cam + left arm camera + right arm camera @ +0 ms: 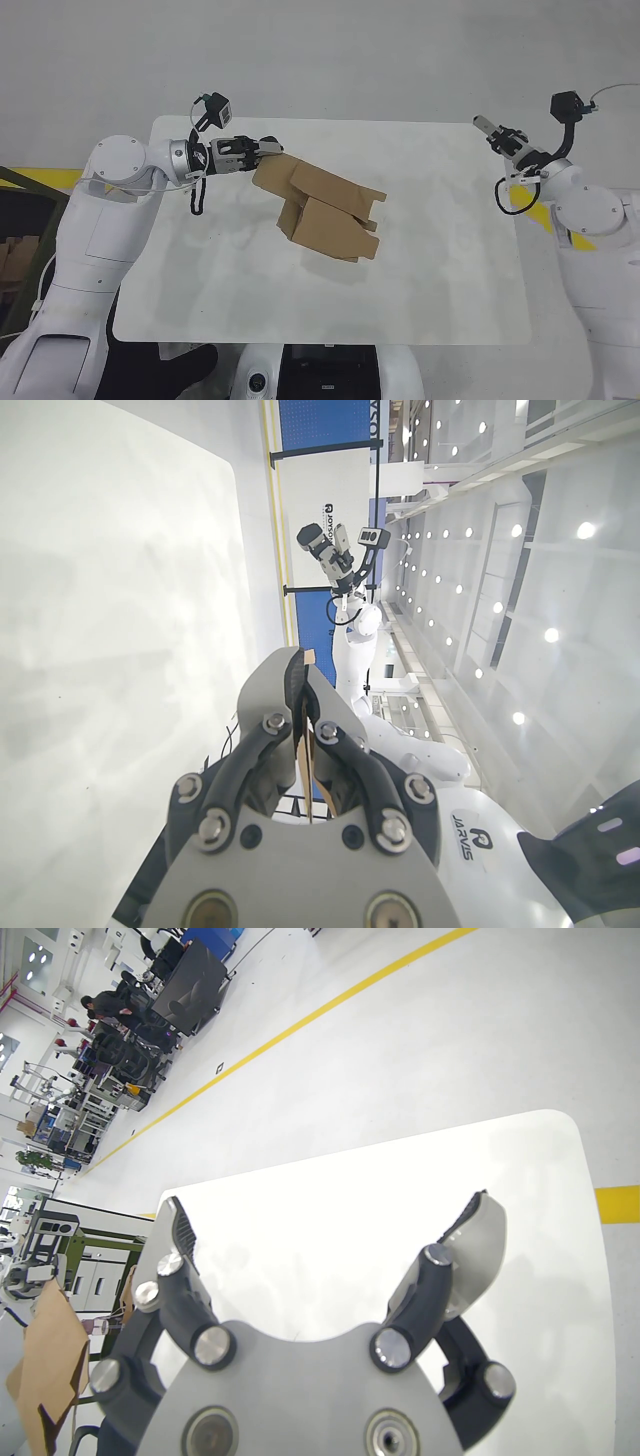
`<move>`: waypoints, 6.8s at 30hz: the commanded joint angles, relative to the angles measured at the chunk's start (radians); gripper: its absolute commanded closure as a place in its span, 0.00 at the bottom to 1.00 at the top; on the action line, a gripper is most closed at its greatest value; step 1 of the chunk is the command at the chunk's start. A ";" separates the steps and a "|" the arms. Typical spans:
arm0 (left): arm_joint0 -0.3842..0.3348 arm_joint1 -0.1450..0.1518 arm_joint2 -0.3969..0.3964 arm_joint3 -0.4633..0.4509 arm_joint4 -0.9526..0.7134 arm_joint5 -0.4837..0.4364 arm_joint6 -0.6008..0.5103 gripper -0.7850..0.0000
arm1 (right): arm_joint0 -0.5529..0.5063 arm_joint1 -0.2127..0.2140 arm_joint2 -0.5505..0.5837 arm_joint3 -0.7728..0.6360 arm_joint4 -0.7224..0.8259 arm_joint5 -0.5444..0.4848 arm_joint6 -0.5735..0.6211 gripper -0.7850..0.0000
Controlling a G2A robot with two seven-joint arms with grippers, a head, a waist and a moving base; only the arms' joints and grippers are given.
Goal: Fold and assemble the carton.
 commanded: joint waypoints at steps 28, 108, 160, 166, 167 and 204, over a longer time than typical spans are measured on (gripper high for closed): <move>-0.187 -0.059 0.172 0.331 -0.101 -0.306 -0.147 1.00 | 0.129 -0.068 -0.301 0.157 0.586 -0.244 0.471 0.00; -0.055 -0.092 0.159 0.141 -0.172 -0.066 0.190 0.00 | 0.060 -0.114 -0.321 -0.051 0.716 0.043 0.080 1.00; -0.134 -0.121 0.205 0.180 -0.065 -0.045 0.006 1.00 | 0.091 -0.130 -0.255 0.087 0.599 -0.050 0.175 0.00; -0.163 -0.107 0.190 0.195 -0.030 -0.073 -0.170 1.00 | 0.129 -0.122 -0.241 0.164 0.586 -0.172 0.335 0.00; -0.169 -0.105 0.192 0.198 -0.018 -0.075 -0.214 1.00 | 0.134 -0.121 -0.237 0.176 0.581 -0.190 0.351 0.00; -0.308 -0.019 0.490 0.215 -0.152 -0.206 -0.398 1.00 | 0.229 -0.123 -0.345 0.252 0.660 -0.396 0.693 0.68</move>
